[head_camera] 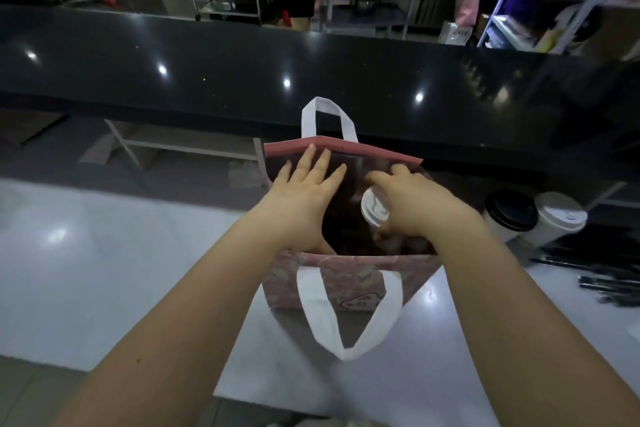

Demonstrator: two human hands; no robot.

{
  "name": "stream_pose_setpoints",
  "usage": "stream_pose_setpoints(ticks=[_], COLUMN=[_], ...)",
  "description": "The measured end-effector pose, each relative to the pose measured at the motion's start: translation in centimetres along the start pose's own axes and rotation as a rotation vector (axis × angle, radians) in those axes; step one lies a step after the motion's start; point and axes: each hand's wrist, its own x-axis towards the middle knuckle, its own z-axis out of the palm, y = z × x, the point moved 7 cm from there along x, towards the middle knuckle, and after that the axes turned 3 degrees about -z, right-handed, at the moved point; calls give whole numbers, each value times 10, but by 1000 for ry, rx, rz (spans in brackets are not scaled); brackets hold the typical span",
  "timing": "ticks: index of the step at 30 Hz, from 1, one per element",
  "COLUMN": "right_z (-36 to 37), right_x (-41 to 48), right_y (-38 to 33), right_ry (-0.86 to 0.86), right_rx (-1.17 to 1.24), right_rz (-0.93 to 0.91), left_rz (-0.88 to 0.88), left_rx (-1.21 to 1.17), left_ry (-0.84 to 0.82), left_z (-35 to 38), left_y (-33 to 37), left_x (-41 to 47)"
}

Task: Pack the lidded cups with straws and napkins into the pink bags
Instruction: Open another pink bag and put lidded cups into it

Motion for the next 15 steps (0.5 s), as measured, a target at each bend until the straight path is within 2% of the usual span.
stream_pose_setpoints(ticks=[9,15], right_z=[9,24], right_x=[17,10], right_y=[-18,-24], right_ry=[-145,-142], right_rx=[-116,45], right_rz=[58,26], left_rz=[47,49], left_rx=[4,-25], left_ry=[27,66], left_z=[0,-3], left_y=[5,1], left_x=[-17,-26])
